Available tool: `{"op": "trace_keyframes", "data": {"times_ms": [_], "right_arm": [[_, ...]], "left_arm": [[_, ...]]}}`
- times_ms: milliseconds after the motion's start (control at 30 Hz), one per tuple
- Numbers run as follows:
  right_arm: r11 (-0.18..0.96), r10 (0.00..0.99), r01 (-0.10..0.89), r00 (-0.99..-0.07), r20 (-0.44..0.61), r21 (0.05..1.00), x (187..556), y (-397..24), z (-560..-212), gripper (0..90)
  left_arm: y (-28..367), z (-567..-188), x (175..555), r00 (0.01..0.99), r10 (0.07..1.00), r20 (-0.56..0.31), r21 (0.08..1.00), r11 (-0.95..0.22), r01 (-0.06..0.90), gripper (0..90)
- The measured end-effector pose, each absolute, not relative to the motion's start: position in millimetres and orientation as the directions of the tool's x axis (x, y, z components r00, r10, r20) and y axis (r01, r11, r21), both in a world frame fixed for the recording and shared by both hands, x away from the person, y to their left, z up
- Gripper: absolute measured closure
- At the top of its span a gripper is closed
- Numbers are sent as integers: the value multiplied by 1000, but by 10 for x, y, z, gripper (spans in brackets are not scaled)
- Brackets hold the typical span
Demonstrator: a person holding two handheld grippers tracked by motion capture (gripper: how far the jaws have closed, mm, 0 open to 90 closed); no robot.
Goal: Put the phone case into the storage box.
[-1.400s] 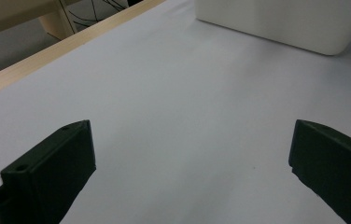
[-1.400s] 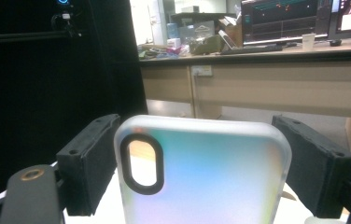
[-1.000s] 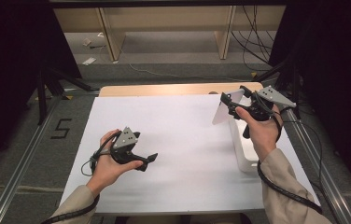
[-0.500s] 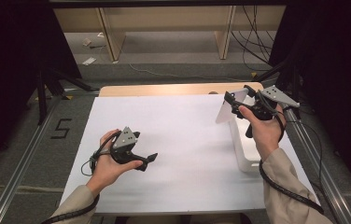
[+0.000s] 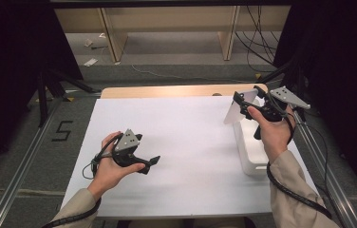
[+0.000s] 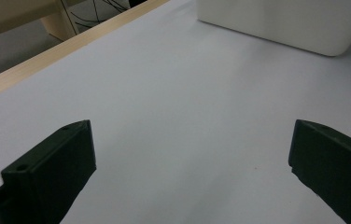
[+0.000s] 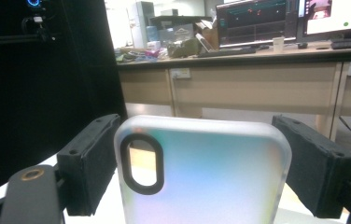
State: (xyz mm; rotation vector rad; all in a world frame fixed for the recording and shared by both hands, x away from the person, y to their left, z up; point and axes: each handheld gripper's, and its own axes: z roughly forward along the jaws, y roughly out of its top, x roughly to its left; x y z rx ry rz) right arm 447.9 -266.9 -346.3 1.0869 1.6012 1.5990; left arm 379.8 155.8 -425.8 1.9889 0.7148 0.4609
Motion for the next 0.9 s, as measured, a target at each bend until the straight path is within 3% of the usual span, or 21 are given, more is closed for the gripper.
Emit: {"op": "trace_keyframes", "data": {"times_ms": [900], "right_arm": [[-72, 902, 122, -416, 117, 990, 4497, -2833, -3459, 188]], "left_arm": [[1554, -4257, 3795, 759, 651, 30, 873, -386, 297, 1]]}}
